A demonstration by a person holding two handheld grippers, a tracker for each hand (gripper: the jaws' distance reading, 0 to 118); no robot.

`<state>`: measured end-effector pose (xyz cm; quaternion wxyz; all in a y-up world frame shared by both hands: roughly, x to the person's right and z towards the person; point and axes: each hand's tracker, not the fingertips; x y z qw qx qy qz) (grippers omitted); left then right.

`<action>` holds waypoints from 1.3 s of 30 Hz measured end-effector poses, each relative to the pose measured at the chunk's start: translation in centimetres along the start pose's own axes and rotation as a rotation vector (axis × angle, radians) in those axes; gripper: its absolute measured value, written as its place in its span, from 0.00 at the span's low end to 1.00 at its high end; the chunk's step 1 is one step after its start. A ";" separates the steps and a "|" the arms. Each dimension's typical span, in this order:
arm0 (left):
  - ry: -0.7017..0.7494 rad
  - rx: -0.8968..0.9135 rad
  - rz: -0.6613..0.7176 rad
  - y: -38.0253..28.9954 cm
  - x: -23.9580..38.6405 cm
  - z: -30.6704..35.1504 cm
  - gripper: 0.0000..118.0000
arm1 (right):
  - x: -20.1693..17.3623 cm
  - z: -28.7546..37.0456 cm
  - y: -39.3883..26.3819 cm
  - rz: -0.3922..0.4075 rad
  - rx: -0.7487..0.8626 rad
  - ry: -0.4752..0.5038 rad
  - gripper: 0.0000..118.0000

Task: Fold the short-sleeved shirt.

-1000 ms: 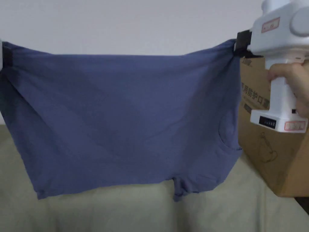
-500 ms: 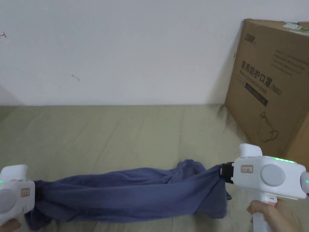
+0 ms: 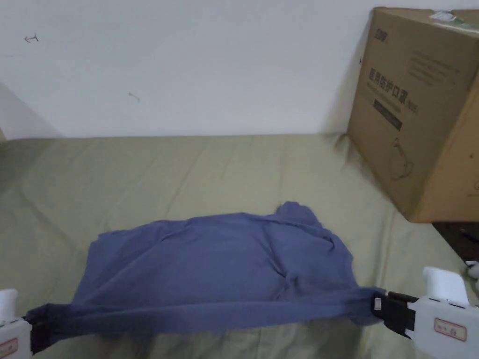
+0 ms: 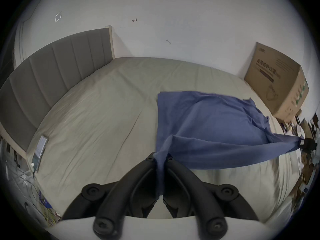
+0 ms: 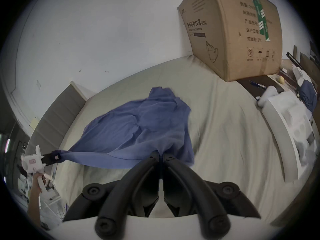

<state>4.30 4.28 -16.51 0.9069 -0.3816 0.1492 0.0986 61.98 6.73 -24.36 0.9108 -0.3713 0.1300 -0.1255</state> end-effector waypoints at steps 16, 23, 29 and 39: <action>-0.018 -0.048 -0.011 -14.3 -5.2 7.4 0.02 | 2.2 9.3 -17.8 -0.087 -0.130 -0.002 0.02; -0.014 -0.005 -0.008 -14.9 -5.3 8.9 0.83 | 1.2 9.3 -17.6 -0.018 -0.062 -0.017 0.74; -0.053 0.040 0.007 -15.8 -5.6 12.0 0.94 | -0.6 11.6 -17.2 -0.013 0.032 -0.004 0.87; -0.003 -0.040 -0.035 -20.9 -4.6 12.9 0.00 | -2.9 10.7 -18.8 -0.037 0.002 0.137 0.00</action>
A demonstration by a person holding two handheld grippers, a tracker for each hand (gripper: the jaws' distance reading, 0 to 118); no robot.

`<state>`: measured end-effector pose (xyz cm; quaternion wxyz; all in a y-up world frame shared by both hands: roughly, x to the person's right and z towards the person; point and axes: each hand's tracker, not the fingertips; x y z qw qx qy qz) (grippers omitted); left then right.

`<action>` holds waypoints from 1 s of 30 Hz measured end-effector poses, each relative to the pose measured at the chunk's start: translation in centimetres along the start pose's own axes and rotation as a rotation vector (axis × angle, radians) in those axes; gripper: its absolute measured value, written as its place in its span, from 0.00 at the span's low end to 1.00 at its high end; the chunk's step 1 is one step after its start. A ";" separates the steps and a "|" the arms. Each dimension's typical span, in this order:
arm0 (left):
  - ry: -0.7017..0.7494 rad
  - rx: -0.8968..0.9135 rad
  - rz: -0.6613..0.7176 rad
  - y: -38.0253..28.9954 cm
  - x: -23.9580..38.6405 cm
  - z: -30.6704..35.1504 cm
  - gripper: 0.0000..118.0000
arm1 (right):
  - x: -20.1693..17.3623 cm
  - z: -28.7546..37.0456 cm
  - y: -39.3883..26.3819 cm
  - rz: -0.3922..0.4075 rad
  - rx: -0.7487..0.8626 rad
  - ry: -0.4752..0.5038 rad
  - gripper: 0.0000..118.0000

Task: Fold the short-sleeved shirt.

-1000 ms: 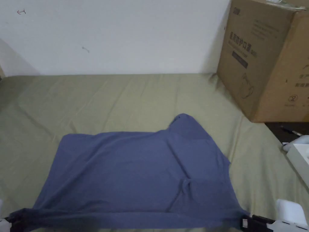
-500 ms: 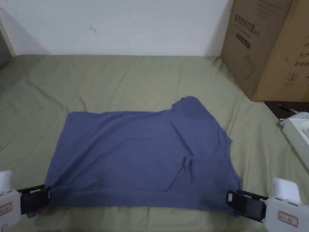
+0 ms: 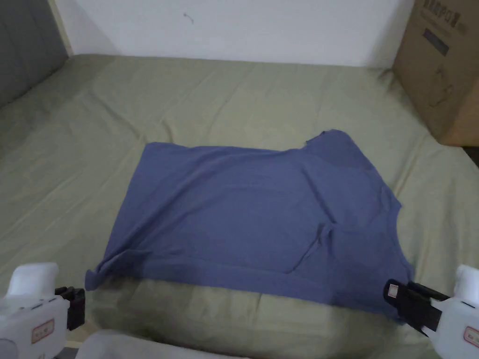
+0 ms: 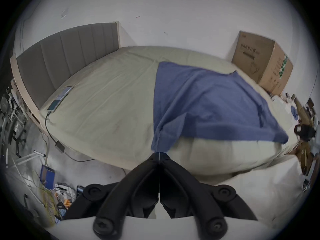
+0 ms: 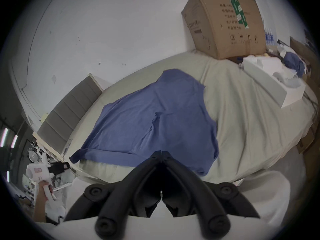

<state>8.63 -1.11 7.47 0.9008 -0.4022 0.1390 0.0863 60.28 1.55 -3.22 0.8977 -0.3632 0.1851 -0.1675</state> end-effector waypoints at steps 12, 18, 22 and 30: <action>-0.025 0.025 -0.018 2.8 0.0 -2.0 0.79 | 1.0 -0.3 0.1 -0.006 -0.040 -0.049 0.00; -0.064 0.013 -0.027 3.5 0.9 -3.5 0.43 | 2.7 -0.4 -0.4 -0.050 -0.079 -0.076 0.00; -0.040 0.006 -0.071 3.4 1.8 -3.7 0.02 | 3.4 0.1 -0.5 -0.061 -0.076 -0.092 0.00; -0.057 0.006 -0.043 3.7 1.9 -3.1 0.02 | 4.5 -0.8 -0.2 -0.028 -0.128 -0.190 0.93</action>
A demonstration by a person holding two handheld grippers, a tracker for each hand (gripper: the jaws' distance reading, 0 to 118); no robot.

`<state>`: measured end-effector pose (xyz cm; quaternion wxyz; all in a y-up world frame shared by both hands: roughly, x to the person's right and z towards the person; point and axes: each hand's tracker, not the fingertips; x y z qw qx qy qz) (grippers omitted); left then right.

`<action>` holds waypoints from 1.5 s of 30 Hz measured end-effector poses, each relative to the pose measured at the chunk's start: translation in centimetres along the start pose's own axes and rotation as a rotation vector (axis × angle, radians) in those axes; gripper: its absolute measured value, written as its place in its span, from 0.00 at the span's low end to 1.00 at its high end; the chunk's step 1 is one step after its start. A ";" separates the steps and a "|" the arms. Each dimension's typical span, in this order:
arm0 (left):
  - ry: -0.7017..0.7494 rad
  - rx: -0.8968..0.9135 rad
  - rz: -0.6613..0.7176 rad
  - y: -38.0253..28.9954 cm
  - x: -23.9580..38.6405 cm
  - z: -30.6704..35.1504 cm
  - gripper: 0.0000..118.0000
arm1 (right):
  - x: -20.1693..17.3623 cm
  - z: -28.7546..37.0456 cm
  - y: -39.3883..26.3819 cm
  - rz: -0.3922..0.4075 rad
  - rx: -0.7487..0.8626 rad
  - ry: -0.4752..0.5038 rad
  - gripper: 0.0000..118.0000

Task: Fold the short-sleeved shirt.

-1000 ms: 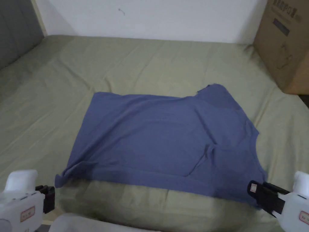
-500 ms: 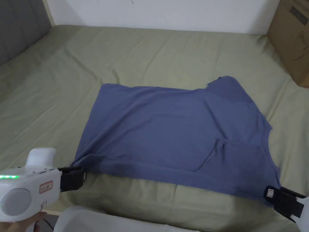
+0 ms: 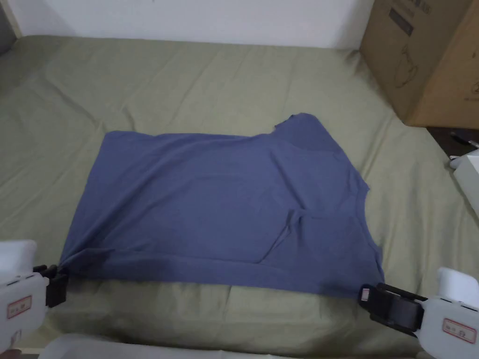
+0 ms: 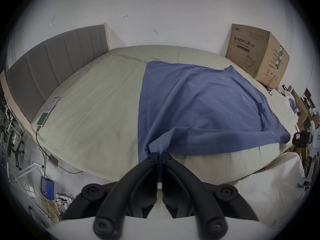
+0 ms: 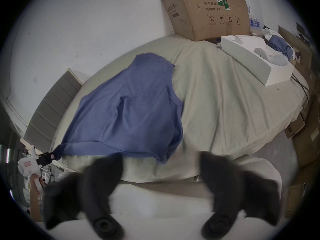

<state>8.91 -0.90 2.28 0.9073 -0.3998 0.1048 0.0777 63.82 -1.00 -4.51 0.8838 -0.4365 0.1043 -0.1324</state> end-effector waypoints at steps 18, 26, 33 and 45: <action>0.036 -0.024 0.055 0.0 -1.4 0.3 0.02 | -2.5 -4.3 -0.1 0.324 0.010 -0.129 0.07; 0.087 0.035 0.131 2.3 -2.0 1.3 0.02 | -2.5 -1.7 3.4 0.248 0.063 -0.050 0.06; 0.061 0.075 0.173 10.0 -3.3 -0.4 0.02 | -3.9 -3.0 11.1 0.266 0.127 -0.024 0.06; 0.106 -0.102 -0.034 17.0 -0.8 -13.3 0.03 | -4.2 -14.6 18.0 0.215 -0.005 -0.080 0.06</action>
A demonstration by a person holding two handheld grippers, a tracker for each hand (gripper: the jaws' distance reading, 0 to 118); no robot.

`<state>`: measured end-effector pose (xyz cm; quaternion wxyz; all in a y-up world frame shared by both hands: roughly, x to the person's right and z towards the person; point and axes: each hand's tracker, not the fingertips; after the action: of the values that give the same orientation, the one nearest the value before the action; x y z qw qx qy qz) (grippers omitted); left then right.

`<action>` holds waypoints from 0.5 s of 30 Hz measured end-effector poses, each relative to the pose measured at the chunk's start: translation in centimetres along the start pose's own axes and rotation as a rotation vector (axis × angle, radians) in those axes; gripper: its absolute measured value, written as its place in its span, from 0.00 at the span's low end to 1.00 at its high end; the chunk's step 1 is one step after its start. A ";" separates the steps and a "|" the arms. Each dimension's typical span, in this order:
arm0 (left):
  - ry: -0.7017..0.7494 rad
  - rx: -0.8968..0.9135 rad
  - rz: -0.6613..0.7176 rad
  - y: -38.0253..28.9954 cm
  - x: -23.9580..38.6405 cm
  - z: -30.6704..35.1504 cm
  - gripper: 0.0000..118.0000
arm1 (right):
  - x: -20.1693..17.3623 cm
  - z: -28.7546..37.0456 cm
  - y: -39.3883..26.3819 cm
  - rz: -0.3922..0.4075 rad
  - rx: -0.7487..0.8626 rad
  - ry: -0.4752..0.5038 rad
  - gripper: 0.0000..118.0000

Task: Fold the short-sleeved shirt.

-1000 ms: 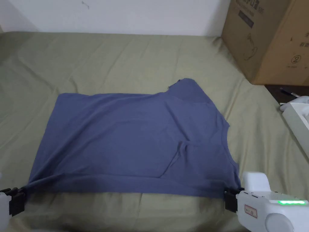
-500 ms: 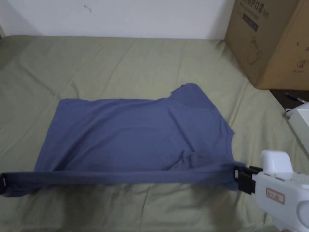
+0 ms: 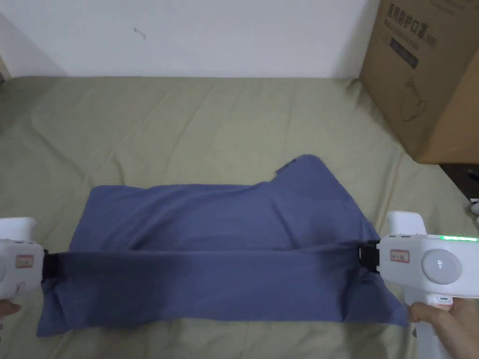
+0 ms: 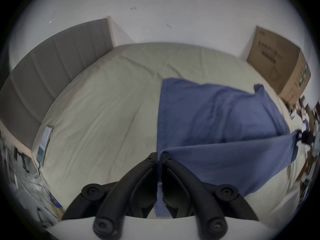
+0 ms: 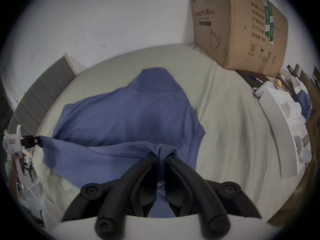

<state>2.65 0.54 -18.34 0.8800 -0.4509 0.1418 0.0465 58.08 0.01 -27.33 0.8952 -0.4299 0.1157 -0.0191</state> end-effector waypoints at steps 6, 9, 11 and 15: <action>-0.029 0.067 0.055 -1.8 -0.5 -0.1 0.90 | -0.7 -0.1 -0.8 0.136 0.037 -0.159 0.72; -0.063 0.111 0.122 -2.8 -1.5 2.8 0.90 | -0.8 2.1 -1.6 0.139 0.076 -0.128 0.78; -0.067 0.118 0.131 -3.8 -1.7 4.8 0.90 | -0.6 3.8 -2.0 0.109 0.091 -0.078 0.73; -0.101 0.113 0.119 -7.0 -2.5 7.5 0.59 | -0.7 7.2 -4.2 0.035 0.146 -0.038 0.14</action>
<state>3.28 2.56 -8.00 0.9058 -0.3883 0.1262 0.1132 59.28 2.98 -19.54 0.9263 -0.3619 0.1044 -0.0033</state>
